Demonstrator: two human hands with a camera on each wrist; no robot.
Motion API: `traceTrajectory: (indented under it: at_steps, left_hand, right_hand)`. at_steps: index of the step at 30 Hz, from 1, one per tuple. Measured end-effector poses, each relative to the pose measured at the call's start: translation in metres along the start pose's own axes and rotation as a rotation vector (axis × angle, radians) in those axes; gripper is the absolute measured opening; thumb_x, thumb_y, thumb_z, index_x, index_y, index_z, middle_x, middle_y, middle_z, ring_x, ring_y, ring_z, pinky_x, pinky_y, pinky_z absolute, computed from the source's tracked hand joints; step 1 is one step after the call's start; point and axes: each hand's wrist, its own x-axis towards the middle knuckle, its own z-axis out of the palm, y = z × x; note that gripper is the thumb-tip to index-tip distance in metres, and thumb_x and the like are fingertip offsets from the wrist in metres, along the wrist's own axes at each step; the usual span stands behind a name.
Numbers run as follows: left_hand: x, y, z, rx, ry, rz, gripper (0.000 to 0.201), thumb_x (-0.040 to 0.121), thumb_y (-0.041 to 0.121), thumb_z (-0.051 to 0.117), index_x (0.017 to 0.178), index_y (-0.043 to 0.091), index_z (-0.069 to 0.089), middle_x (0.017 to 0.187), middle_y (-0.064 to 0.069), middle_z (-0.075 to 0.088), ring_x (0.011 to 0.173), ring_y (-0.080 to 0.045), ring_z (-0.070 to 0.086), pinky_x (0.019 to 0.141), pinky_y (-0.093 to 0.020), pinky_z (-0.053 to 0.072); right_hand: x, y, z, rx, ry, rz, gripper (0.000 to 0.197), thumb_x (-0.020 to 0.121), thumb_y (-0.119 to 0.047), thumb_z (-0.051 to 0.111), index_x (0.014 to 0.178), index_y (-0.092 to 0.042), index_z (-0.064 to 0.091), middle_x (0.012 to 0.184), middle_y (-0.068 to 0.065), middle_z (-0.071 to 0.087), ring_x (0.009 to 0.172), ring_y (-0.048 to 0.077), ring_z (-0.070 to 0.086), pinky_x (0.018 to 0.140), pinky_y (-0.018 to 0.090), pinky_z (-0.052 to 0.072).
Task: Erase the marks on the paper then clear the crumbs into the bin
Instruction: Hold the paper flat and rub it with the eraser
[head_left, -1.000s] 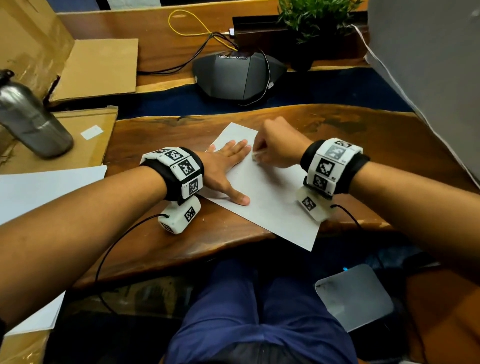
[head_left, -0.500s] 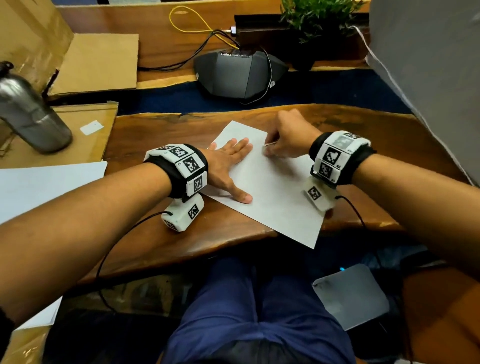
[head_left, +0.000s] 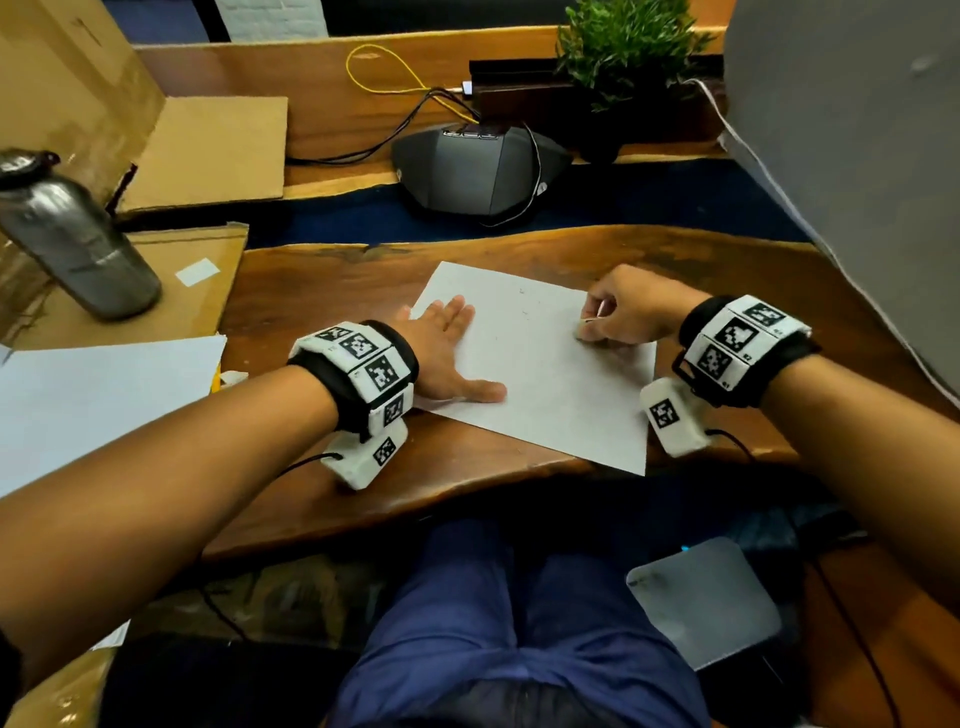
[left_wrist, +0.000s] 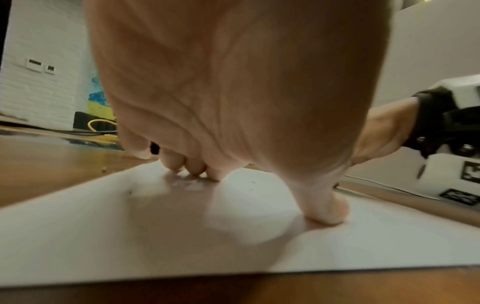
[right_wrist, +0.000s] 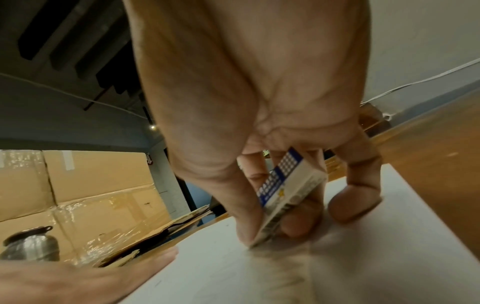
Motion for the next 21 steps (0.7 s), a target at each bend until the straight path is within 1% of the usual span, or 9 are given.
traceTrajectory:
  at_steps: [2, 4, 5, 7, 9, 12, 16, 19, 21]
  left_hand:
    - [-0.010, -0.001, 0.000, 0.094, 0.021, -0.094, 0.120, 0.072, 0.093, 0.024, 0.156, 0.015, -0.012, 0.164, -0.004, -0.014, 0.151, -0.023, -0.008, 0.120, -0.052, -0.008]
    - [-0.018, 0.002, 0.000, 0.152, 0.091, -0.105, 0.119, 0.073, 0.093, 0.022, 0.156, 0.014, -0.009, 0.164, -0.005, -0.010, 0.151, -0.025, -0.009, 0.118, -0.055, -0.011]
    - [-0.020, 0.004, 0.000, 0.146, 0.132, -0.045, 0.118, 0.074, 0.092, 0.023, 0.156, 0.014, -0.010, 0.164, -0.004, -0.013, 0.151, -0.025, -0.011, 0.118, -0.055, -0.011]
    - [-0.022, 0.017, 0.002, 0.113, 0.171, 0.178, 0.114, 0.075, 0.089, 0.025, 0.155, 0.018, -0.014, 0.162, -0.001, -0.020, 0.149, -0.021, -0.017, 0.119, -0.052, -0.009]
    - [-0.021, 0.035, 0.007, 0.098, 0.125, 0.369, 0.110, 0.077, 0.086, 0.023, 0.155, 0.020, -0.016, 0.161, 0.002, -0.024, 0.149, -0.018, -0.020, 0.120, -0.049, -0.009]
    - [-0.010, 0.043, 0.016, 0.019, 0.067, 0.432, 0.101, 0.085, 0.079, 0.030, 0.155, 0.024, -0.016, 0.161, 0.005, -0.025, 0.148, -0.016, -0.021, 0.120, -0.047, -0.011]
    - [-0.011, 0.006, 0.023, -0.114, 0.086, 0.248, 0.096, 0.086, 0.078, 0.029, 0.154, 0.029, -0.017, 0.159, 0.007, -0.028, 0.148, -0.016, -0.021, 0.120, -0.046, -0.009]
    - [-0.023, -0.021, 0.021, -0.091, 0.016, -0.017, 0.106, 0.081, 0.083, 0.029, 0.154, 0.023, -0.019, 0.160, -0.001, -0.026, 0.150, -0.022, -0.017, 0.121, -0.044, -0.005]
    - [-0.028, -0.026, 0.015, -0.036, -0.013, -0.202, 0.113, 0.077, 0.088, 0.028, 0.156, 0.017, -0.012, 0.163, -0.010, -0.015, 0.151, -0.029, -0.005, 0.121, -0.046, 0.002]
  right_hand:
    - [0.003, -0.002, -0.001, 0.018, 0.007, -0.009, 0.013, 0.089, -0.031, 0.074, 0.091, -0.018, 0.071, 0.088, 0.000, 0.073, 0.080, 0.019, 0.069, 0.074, 0.033, 0.056]
    - [0.006, -0.004, -0.002, 0.027, 0.017, -0.029, 0.012, 0.089, -0.029, 0.074, 0.091, -0.018, 0.071, 0.091, -0.001, 0.070, 0.081, 0.018, 0.066, 0.077, 0.034, 0.056]
    - [0.007, -0.006, -0.002, 0.018, 0.018, -0.040, 0.011, 0.089, -0.029, 0.074, 0.090, -0.018, 0.071, 0.092, -0.001, 0.069, 0.081, 0.018, 0.065, 0.078, 0.035, 0.056]
    - [0.011, -0.007, -0.003, -0.008, 0.013, -0.053, 0.010, 0.088, -0.028, 0.075, 0.089, -0.020, 0.070, 0.092, 0.000, 0.070, 0.079, 0.019, 0.066, 0.079, 0.036, 0.057]
    - [0.012, -0.009, -0.005, -0.018, -0.006, -0.054, 0.010, 0.087, -0.029, 0.075, 0.087, -0.021, 0.070, 0.088, 0.003, 0.073, 0.074, 0.019, 0.067, 0.077, 0.037, 0.058]
    - [0.010, -0.010, -0.007, -0.008, -0.021, -0.054, 0.010, 0.088, -0.029, 0.075, 0.087, -0.021, 0.070, 0.086, 0.003, 0.073, 0.073, 0.020, 0.068, 0.078, 0.038, 0.060]
    - [0.008, -0.008, -0.005, -0.025, 0.005, -0.076, 0.011, 0.087, -0.030, 0.076, 0.086, -0.022, 0.069, 0.089, -0.001, 0.068, 0.082, 0.022, 0.066, 0.080, 0.038, 0.056]
    - [0.008, -0.009, -0.006, -0.028, -0.010, -0.078, 0.011, 0.087, -0.030, 0.076, 0.086, -0.022, 0.068, 0.088, -0.001, 0.068, 0.083, 0.023, 0.068, 0.079, 0.039, 0.058]
    - [0.007, -0.010, -0.007, -0.030, -0.018, -0.079, 0.012, 0.087, -0.030, 0.076, 0.087, -0.022, 0.068, 0.088, 0.001, 0.070, 0.083, 0.024, 0.069, 0.079, 0.040, 0.059]
